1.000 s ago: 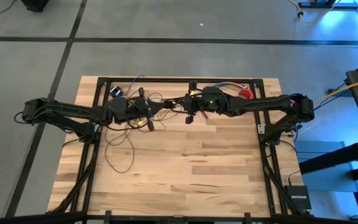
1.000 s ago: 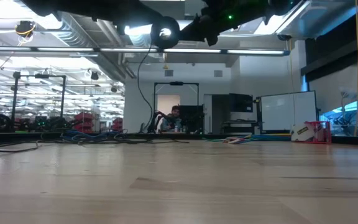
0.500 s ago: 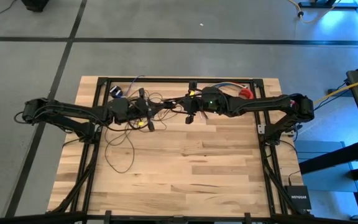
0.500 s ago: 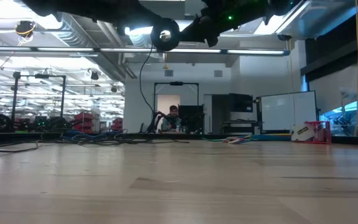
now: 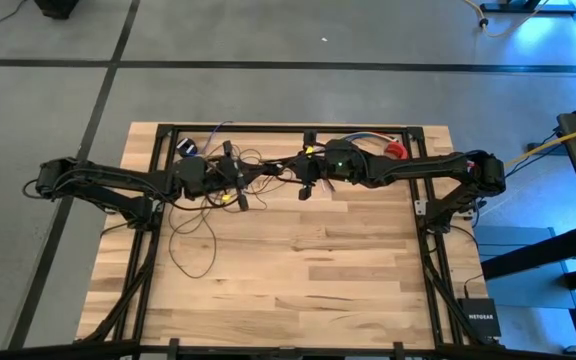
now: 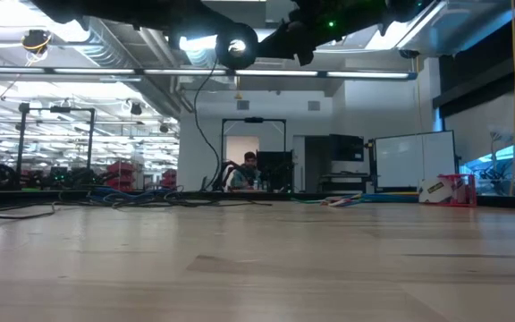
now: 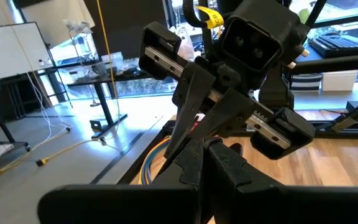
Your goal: Coiling cords
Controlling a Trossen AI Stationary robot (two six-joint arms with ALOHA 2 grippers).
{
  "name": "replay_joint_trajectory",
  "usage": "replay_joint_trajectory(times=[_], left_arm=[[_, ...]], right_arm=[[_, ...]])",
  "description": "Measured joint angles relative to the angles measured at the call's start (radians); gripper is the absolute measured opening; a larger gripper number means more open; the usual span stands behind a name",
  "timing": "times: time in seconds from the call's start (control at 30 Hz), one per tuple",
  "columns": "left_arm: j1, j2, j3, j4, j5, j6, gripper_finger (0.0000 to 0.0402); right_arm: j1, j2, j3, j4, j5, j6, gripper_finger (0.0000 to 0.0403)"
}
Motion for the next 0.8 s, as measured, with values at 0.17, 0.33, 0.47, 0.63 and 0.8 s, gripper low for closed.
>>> replay_joint_trajectory(times=[0.17, 0.33, 0.47, 0.63, 0.8], left_arm=[[0.000, -0.001, 0.000, -0.006, -0.001, -0.007, 0.0004], [0.003, -0.001, 0.000, -0.024, 0.000, -0.011, 0.0033], [0.002, -0.009, 0.000, -0.029, 0.000, 0.034, 0.0098], [-0.001, -0.033, 0.000, -0.051, -0.001, 0.072, 0.0149], [-0.001, -0.049, 0.000, -0.051, -0.004, 0.071, 0.0155]], right_arm=[[0.000, 0.000, 0.000, 0.000, 0.016, 0.000, 0.0003], [0.000, 0.000, 0.000, -0.005, 0.017, -0.001, 0.0003], [0.000, 0.000, 0.000, -0.005, 0.017, -0.003, 0.0003], [-0.001, 0.000, 0.000, -0.004, 0.018, -0.001, 0.0003], [-0.001, 0.000, 0.000, 0.018, 0.005, -0.023, 0.0007]])
